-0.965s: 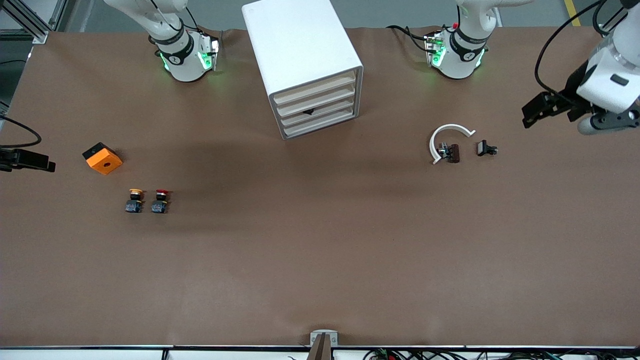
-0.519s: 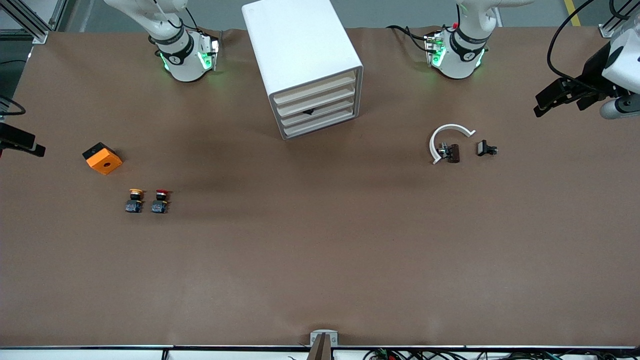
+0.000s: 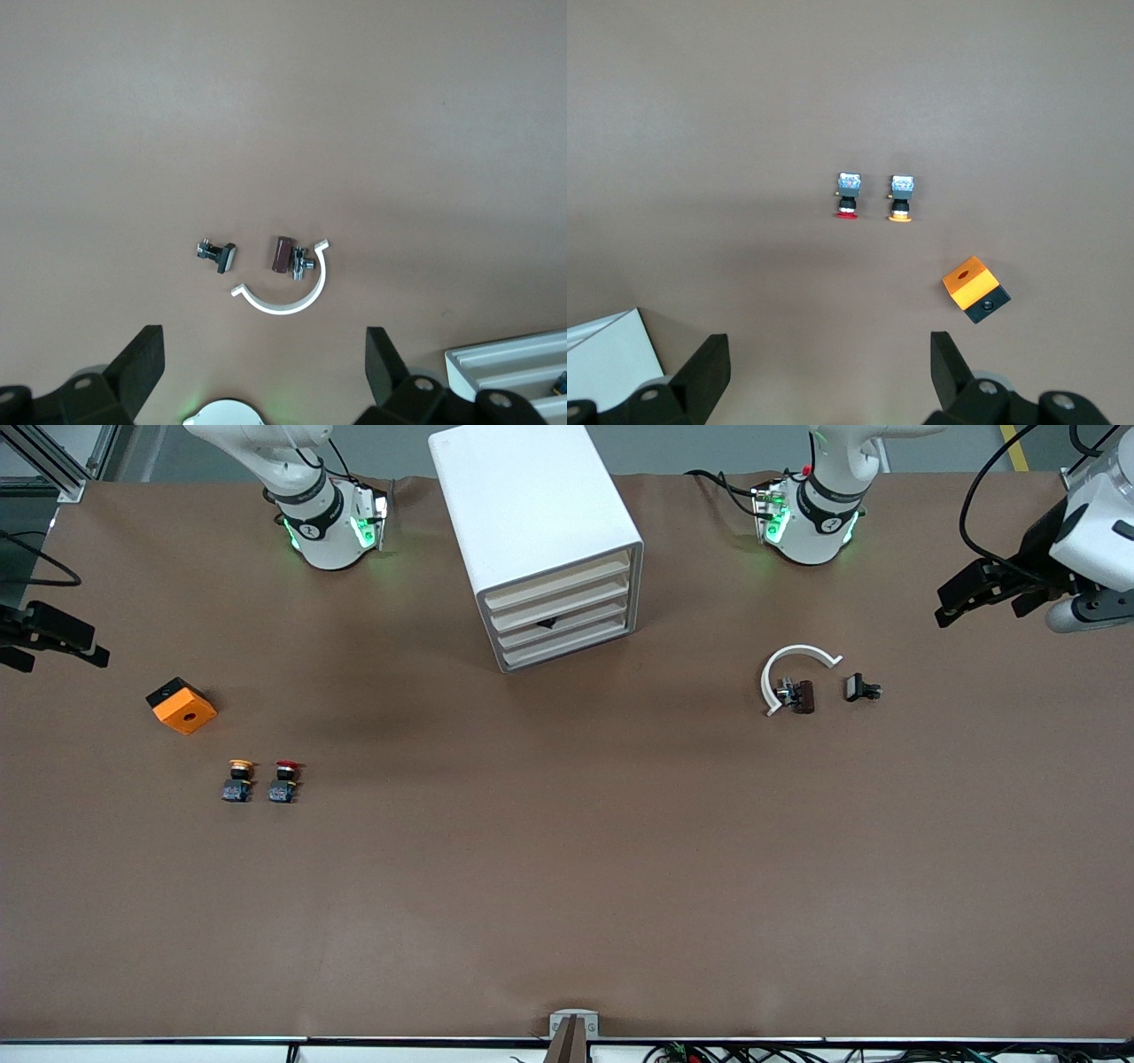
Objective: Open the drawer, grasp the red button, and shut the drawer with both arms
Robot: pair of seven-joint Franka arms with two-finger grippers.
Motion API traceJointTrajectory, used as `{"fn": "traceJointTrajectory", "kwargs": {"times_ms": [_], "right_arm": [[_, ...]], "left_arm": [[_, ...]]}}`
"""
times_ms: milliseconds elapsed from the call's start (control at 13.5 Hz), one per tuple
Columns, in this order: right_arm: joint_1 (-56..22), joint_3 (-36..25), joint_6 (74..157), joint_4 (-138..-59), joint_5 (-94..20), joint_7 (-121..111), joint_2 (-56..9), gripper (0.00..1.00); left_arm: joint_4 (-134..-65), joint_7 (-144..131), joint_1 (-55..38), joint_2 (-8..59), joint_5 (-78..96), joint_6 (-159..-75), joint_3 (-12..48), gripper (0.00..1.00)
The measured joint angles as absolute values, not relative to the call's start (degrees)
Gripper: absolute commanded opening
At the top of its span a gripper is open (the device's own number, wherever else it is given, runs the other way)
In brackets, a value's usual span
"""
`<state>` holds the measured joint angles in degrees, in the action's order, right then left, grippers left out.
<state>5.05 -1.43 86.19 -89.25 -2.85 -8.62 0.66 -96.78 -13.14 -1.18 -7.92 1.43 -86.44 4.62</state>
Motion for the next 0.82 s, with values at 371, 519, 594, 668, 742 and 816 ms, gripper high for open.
{"fn": "traceJointTrajectory", "kwargs": {"times_ms": [371,519,594,668,742,816], "right_arm": [[2.4,-1.7,86.5,-91.7,-0.2,-8.5,5.3,1.0],[3.1,-2.1,86.5,-92.2,-0.2,-8.5,5.5,1.0],[3.3,-2.1,86.5,-92.4,-0.3,-8.5,5.5,1.0],[3.4,-2.1,86.5,-92.5,-0.3,-8.5,5.5,1.0],[3.5,-2.1,86.4,-92.6,-0.5,-8.5,5.5,1.0],[3.6,-2.1,86.3,-92.6,-0.8,-8.5,5.6,1.0]], "left_arm": [[-96.8,-13.1,-1.5,-8.2,1.4,-86.3,4.8,1.0],[-96.7,-13.1,-1.5,-8.3,1.1,-86.5,5.7,1.0],[-96.8,-13.1,-1.5,-8.5,0.9,-86.7,6.0,1.0],[-96.8,-13.1,-1.5,-8.6,0.7,-86.9,6.2,1.0],[-96.8,-13.1,-1.4,-8.7,0.6,-87.1,6.2,1.0],[-96.8,-13.1,-1.3,-8.8,0.6,-87.2,6.2,1.0]]}}
